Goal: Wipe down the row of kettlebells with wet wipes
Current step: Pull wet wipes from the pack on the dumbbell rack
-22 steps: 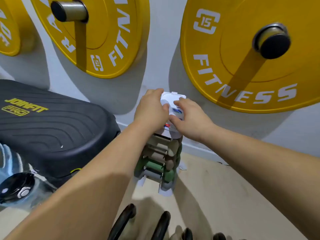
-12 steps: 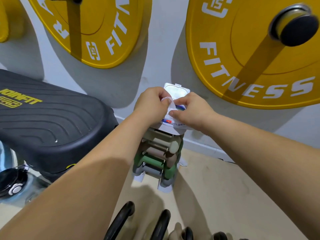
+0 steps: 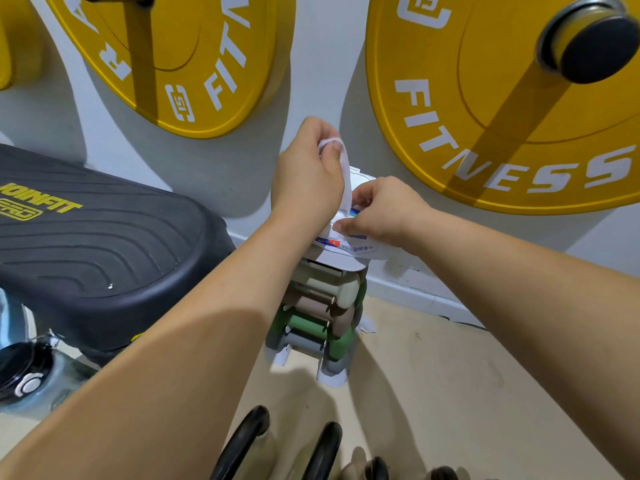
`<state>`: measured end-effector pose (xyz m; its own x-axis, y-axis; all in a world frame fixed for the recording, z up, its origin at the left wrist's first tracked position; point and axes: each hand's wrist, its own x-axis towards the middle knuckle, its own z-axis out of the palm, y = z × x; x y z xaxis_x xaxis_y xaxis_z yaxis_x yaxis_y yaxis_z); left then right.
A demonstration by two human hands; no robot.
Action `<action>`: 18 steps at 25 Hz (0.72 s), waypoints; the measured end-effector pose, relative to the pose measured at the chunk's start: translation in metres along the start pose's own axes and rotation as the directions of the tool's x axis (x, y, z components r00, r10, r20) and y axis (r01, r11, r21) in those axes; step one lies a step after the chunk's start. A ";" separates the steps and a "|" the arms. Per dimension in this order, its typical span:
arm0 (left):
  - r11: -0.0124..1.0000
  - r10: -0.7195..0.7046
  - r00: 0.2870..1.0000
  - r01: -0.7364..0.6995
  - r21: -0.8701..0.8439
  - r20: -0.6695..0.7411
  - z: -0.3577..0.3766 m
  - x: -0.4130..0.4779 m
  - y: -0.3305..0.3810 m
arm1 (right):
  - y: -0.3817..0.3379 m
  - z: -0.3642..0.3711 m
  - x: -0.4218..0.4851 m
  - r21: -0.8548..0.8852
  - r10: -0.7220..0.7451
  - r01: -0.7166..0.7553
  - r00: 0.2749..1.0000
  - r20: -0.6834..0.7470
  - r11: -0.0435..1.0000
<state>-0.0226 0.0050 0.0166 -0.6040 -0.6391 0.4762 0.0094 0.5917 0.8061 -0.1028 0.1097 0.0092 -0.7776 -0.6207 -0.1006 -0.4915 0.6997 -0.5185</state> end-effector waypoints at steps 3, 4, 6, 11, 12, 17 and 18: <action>0.995 0.080 0.993 -0.085 -0.048 -0.088 -0.004 0.004 0.007 | 0.002 0.002 0.000 -0.003 -0.014 0.014 1.000 -0.019 1.000; 0.993 0.097 0.992 -0.102 -0.055 -0.086 -0.005 0.004 0.008 | 0.003 0.001 -0.001 0.011 -0.019 0.019 1.000 -0.022 1.000; 0.996 0.071 0.997 -0.071 -0.063 -0.001 -0.001 0.001 0.008 | 0.006 -0.001 -0.001 0.083 -0.021 0.023 0.999 -0.024 0.996; 0.987 -0.126 0.953 0.148 -0.060 0.276 0.004 -0.008 0.001 | 0.004 -0.006 -0.004 0.067 -0.052 0.052 0.999 -0.005 0.996; 0.992 -0.094 0.962 0.113 -0.061 0.257 0.002 -0.008 0.002 | 0.004 -0.006 -0.005 0.033 -0.065 0.065 0.998 0.003 0.997; 0.996 0.067 0.992 -0.060 -0.071 0.109 -0.002 -0.005 0.013 | -0.001 -0.001 -0.006 -0.052 -0.091 0.090 0.996 -0.018 0.995; 0.995 0.081 0.991 -0.074 -0.074 0.106 -0.001 -0.006 0.017 | -0.002 -0.001 -0.005 -0.029 -0.081 0.080 0.997 -0.019 0.996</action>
<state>-0.0177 0.0186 0.0277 -0.6820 -0.5334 0.5004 0.1130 0.5992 0.7926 -0.0985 0.1118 0.0118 -0.7426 -0.6684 -0.0426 -0.5633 0.6577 -0.5001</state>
